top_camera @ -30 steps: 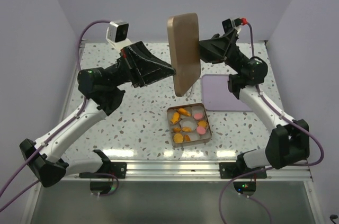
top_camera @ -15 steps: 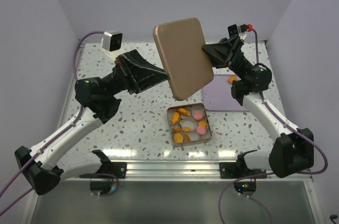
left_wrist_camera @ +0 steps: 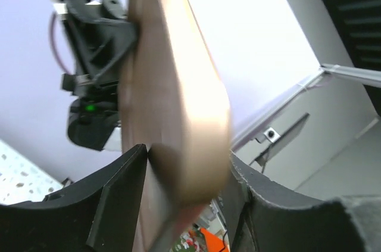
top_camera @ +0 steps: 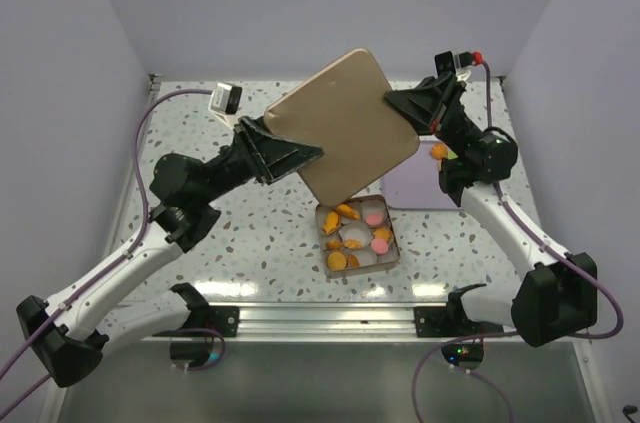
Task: Pack the cookies
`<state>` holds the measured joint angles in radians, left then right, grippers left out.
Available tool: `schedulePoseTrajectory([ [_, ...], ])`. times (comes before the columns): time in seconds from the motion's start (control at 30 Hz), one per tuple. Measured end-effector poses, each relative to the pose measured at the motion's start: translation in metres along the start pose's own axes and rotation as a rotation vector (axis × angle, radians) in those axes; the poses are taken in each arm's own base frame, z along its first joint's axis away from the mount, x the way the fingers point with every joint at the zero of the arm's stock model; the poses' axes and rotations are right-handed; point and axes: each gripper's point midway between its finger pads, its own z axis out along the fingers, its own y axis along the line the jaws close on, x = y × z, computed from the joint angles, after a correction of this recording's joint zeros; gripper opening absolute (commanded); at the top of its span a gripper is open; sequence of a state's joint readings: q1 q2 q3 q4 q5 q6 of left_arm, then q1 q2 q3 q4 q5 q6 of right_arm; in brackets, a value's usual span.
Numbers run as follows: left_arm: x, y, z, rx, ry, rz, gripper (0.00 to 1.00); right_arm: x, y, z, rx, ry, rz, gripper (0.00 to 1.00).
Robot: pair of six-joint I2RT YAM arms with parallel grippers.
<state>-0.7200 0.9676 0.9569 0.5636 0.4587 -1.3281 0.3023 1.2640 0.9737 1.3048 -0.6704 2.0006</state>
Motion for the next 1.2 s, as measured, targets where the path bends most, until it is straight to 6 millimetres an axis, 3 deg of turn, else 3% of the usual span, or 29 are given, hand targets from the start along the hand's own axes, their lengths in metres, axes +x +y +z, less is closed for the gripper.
schedulePoseTrajectory([
  [0.1, 0.002, 0.015, -0.004, -0.069, -0.005, 0.000, 0.57, 0.002, -0.004, -0.004, 0.011, -0.004, 0.009, 0.00],
  [0.37, 0.003, 0.035, -0.017, -0.199, -0.019, 0.038, 0.71, 0.009, -0.010, -0.020, 0.077, 0.006, 0.021, 0.00],
  [0.6, 0.003, 0.062, -0.038, -0.369, -0.042, 0.080, 0.73, -0.014, -0.024, -0.043, 0.296, -0.113, -0.016, 0.00],
  [0.73, 0.006, 0.081, -0.052, -0.465, -0.039, 0.097, 0.73, -0.019, -0.047, -0.062, 0.424, -0.188, 0.009, 0.00],
  [0.93, 0.015, 0.105, -0.067, -0.552, -0.022, 0.102, 0.73, -0.020, -0.104, -0.113, 0.662, -0.329, 0.120, 0.00],
  [1.2, 0.033, 0.139, -0.082, -0.633, 0.024, 0.081, 0.72, 0.005, -0.150, -0.181, 0.823, -0.455, 0.196, 0.00],
])
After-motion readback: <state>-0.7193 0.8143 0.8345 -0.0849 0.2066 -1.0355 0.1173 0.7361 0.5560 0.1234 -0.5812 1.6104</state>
